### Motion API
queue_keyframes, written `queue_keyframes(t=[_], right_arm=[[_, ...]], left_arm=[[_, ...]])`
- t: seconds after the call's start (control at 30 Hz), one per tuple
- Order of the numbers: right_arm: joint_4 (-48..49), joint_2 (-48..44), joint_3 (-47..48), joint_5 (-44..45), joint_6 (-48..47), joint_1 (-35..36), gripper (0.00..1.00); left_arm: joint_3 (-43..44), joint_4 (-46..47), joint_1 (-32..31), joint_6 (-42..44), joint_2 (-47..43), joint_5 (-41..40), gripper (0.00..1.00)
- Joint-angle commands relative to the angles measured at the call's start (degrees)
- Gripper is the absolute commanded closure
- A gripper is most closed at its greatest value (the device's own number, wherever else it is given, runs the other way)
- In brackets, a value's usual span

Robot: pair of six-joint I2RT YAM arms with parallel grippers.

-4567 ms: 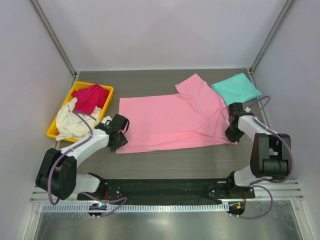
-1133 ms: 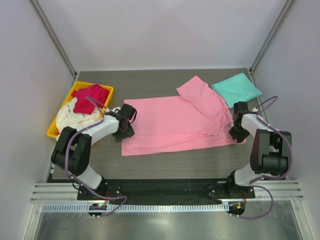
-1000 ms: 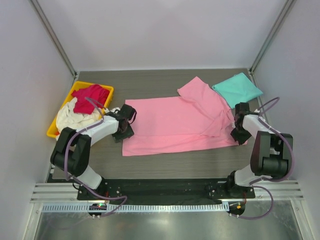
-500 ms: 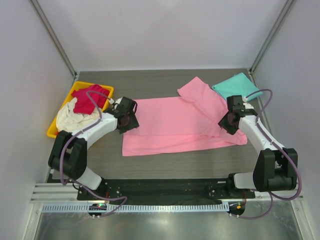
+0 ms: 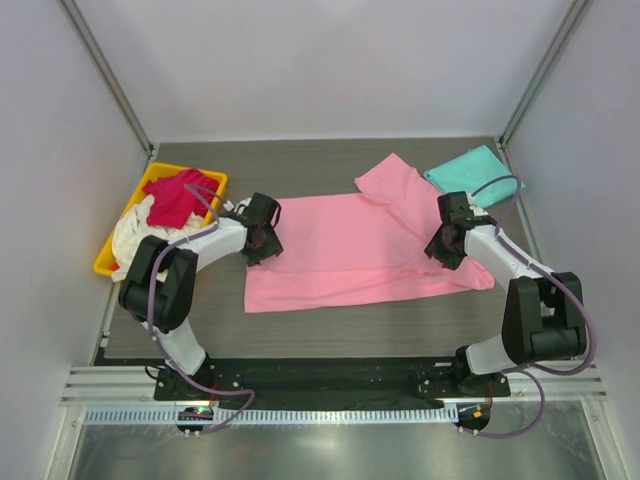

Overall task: Fold and stack the t-shirts
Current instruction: Fold the tshirt

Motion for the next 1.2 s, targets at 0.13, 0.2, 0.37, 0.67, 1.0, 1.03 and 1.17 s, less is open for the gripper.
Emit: queue_keyframes(t=[0.13, 0.2, 0.37, 0.67, 1.0, 1.03, 1.17], right_arm=[[6.24, 1.5, -2.39, -2.01, -0.11, 0.04, 0.55], [7.29, 2.12, -3.27, -2.18, -0.02, 0.13, 0.55], [8.52, 3.09, -3.72, -3.24, 0.51, 0.66, 0.58], [9.31, 1.59, -0.73, -5.43, 1.47, 1.63, 0.89], [9.85, 4.05, 3.14, -9.39, 2.97, 1.8, 0.73], [9.67, 4.14, 3.14, -9.48, 3.23, 1.89, 0.72], [9.14, 4.23, 3.14, -9.3, 3.58, 2.07, 0.91]], left_arm=[[-8.37, -3.59, 0.63, -3.46, -2.09, -3.78, 0.45], [-8.72, -3.94, 0.63, -3.55, -2.79, -4.49, 0.45], [-8.81, -4.55, 0.63, -3.91, -4.03, -4.93, 0.45], [-9.24, -6.05, 0.63, -4.52, -7.28, -7.74, 0.45], [-9.95, -5.61, 0.63, -4.61, -7.63, -7.57, 0.45], [-10.04, -5.61, 0.54, -4.52, -7.72, -7.57, 0.45], [-10.3, -5.61, 0.46, -4.87, -8.33, -7.48, 0.45]])
